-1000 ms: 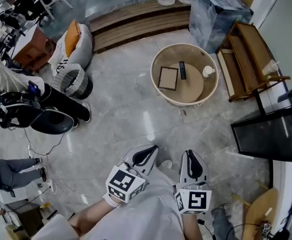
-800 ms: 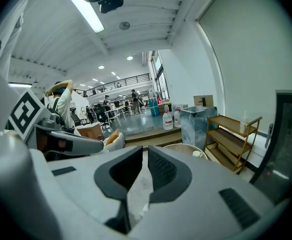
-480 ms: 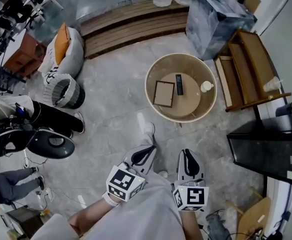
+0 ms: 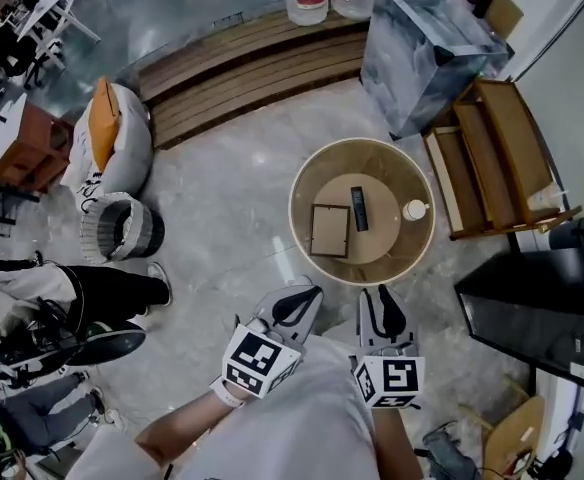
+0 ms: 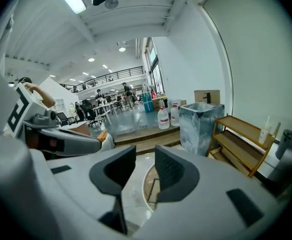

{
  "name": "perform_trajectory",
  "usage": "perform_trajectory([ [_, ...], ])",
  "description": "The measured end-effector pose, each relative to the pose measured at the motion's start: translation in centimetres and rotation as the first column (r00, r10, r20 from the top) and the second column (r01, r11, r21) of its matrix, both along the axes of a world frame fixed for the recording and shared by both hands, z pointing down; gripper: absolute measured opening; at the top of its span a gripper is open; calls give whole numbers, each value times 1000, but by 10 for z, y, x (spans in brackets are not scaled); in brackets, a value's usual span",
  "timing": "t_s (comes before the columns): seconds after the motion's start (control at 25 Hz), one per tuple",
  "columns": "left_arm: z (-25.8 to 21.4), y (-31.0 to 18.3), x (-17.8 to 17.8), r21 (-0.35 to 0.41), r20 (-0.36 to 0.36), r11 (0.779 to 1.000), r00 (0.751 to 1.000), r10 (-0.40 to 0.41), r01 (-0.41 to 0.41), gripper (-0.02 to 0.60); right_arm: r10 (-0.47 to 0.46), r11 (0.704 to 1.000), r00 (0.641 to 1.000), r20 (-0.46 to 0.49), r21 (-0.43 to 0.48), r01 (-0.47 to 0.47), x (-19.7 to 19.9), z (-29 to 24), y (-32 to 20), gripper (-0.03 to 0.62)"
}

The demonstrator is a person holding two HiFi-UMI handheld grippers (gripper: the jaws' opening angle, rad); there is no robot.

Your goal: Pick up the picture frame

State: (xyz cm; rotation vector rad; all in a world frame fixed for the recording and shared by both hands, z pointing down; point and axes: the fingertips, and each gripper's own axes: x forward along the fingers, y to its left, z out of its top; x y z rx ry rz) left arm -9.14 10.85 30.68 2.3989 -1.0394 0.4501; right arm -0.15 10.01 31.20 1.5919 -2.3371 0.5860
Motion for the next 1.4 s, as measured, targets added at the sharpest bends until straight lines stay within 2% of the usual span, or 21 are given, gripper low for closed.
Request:
perform_trajectory([
  [0.2,6,-31,0,-37,-18,999,999,-33,33,-9,-17,1000,1000,-1,-15,17,2,4,-33,86],
  [0.32,8,-48,2,-54,-31,996,997,-72,70,-9,-58,998,998,-5,-34,58,4,14,-48,84],
  [0.48,23,-61,13,-81,-14,993,996,-87,86,-9,-82,994,997,-1,-66,82,12,31,-60,84],
  [0.68,55,-78,21,-82,-6,991,994,-108,107,-9,-85,989,996,1,-120,85,19,76,-77,71],
  [0.84,100,-92,16,-120,51,985,992,-116,122,-9,-69,977,998,16,-200,70,25,129,-90,71],
  [1.0,148,-108,8,-151,86,974,984,-156,167,-9,-101,960,995,7,-262,99,21,184,-98,72],
  [1.12,189,-119,2,-164,95,967,979,-183,197,-9,-125,947,992,5,-298,121,15,231,-104,72],
  [1.4,293,-125,-6,-270,92,940,977,-192,210,-9,-119,909,993,28,-400,120,-1,332,-118,73],
])
